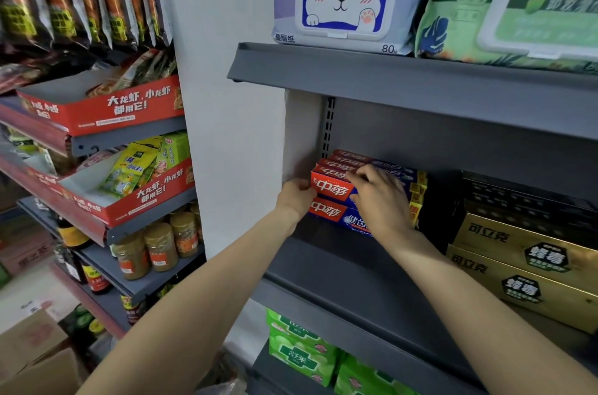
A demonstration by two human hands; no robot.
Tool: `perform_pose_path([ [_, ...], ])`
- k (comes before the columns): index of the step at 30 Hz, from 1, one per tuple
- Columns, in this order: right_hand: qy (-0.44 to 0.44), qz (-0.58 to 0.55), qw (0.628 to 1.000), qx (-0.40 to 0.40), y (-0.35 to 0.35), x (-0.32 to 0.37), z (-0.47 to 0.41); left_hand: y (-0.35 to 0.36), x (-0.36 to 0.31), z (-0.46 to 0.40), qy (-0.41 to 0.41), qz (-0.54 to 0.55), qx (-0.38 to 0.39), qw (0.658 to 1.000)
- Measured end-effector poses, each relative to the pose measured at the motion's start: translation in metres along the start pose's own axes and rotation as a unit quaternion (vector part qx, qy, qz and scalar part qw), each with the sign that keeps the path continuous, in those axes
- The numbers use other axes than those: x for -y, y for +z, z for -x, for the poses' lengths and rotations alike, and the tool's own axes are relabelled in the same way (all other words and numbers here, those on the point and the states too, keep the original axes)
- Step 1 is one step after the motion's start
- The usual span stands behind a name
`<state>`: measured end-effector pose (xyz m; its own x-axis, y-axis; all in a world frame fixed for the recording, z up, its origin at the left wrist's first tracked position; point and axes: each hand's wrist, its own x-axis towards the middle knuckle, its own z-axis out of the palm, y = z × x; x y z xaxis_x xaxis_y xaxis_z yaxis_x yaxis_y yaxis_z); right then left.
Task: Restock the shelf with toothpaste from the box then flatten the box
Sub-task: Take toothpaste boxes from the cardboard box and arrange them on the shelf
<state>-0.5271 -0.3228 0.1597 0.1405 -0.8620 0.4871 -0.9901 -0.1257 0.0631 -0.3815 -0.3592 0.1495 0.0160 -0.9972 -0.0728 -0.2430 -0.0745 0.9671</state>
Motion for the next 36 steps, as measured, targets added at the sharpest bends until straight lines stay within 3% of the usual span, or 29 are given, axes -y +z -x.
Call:
perform_pose_path([
  [6, 0.021, 0.004, 1.0, 0.009, -0.004, 0.012, 0.003, -0.008, -0.004, 0.008, 0.105, -0.151, -0.018, 0.983],
  [10, 0.022, -0.093, 0.995, 0.005, -0.015, 0.037, 0.014, -0.028, 0.005, 0.024, 0.201, -0.256, -0.049, 0.944],
  [14, 0.031, -0.23, 0.971, 0.051, -0.034, 0.08, 0.033, -0.061, 0.017, 0.059, 0.24, -0.322, -0.048, 0.915],
  [20, -0.024, -0.247, 0.961, 0.122, -0.042, 0.175, 0.091, -0.14, 0.075, 0.129, 0.187, -0.438, -0.017, 0.879],
  [26, -0.037, -0.26, 0.941, 0.215, -0.026, 0.303, 0.167, -0.245, 0.16, 0.218, 0.099, -0.455, 0.006, 0.885],
  [31, 0.006, -0.305, 0.92, 0.247, -0.023, 0.407, 0.246, -0.328, 0.221, 0.299, 0.048, -0.473, 0.027, 0.88],
  [36, 0.048, -0.342, 0.89, 0.297, -0.019, 0.485, 0.319, -0.388, 0.276, 0.359, -0.019, -0.441, 0.026, 0.897],
])
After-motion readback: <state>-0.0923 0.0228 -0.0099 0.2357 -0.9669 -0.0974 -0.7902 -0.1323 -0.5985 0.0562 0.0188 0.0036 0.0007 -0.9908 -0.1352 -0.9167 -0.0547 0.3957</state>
